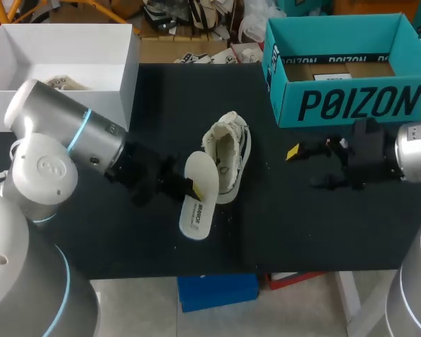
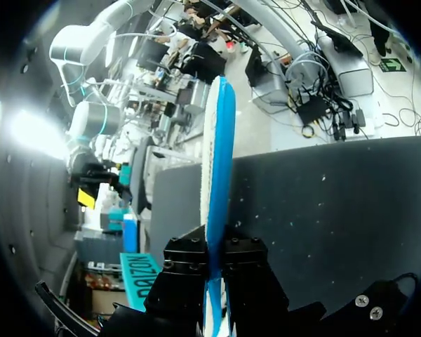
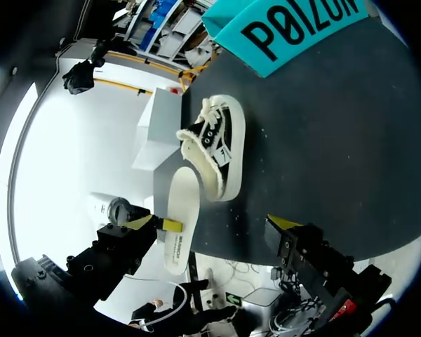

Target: Take the shoe out of the shoebox, open the shoe tongue, remove and reinsert the insole, then place the shoe into the shoebox

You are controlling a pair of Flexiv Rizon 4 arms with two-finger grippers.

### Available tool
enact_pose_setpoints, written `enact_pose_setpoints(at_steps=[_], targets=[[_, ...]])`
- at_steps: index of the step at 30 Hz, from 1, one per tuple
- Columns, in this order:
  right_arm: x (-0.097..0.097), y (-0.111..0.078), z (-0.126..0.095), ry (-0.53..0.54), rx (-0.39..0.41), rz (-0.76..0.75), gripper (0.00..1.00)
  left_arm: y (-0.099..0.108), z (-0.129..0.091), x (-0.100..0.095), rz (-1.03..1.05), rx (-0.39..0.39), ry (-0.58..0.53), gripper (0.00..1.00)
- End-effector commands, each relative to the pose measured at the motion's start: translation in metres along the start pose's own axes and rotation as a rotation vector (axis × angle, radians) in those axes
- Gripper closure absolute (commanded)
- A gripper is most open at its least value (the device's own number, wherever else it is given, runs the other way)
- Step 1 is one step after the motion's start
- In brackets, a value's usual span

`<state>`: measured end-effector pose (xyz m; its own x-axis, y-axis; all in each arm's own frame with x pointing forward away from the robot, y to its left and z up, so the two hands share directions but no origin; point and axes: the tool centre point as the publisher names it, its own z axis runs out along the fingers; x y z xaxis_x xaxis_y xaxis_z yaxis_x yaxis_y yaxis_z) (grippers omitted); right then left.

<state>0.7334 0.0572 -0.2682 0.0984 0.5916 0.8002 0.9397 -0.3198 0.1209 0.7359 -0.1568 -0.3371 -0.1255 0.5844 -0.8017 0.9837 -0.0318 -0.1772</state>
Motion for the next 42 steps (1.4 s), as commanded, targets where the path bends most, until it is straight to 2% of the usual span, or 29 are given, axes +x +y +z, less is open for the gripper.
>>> enact_pose_setpoints(at_steps=[1, 10, 12, 20, 28, 33, 42], targets=[[0.000, -0.001, 0.001, 0.001, -0.005, 0.001, 0.00, -0.002, 0.000, 0.000, 0.001, -0.008, 0.001, 1.00], [0.000, -0.001, 0.001, 0.001, -0.005, 0.001, 0.00, -0.002, 0.000, 0.000, 0.001, -0.008, 0.001, 1.00], [-0.001, -0.001, 0.001, 0.000, -0.003, 0.000, 0.00, -0.001, 0.000, 0.000, -0.006, 0.019, -0.010, 1.00], [-0.010, -0.009, -0.014, -0.014, -0.006, 0.019, 0.00, 0.007, 0.011, 0.009, -0.016, 0.119, 0.059, 1.00], [-0.003, -0.014, -0.017, 0.034, 0.037, -0.236, 0.00, 0.019, 0.014, 0.009, -0.041, 0.191, 0.017, 1.00], [-0.002, -0.011, -0.016, 0.061, 0.056, -0.257, 0.00, 0.021, 0.014, 0.007, -0.063, 0.224, -0.020, 1.00], [-0.002, -0.011, -0.016, 0.061, 0.056, -0.257, 0.00, 0.021, 0.017, 0.004, -0.071, 0.249, 0.004, 1.00]])
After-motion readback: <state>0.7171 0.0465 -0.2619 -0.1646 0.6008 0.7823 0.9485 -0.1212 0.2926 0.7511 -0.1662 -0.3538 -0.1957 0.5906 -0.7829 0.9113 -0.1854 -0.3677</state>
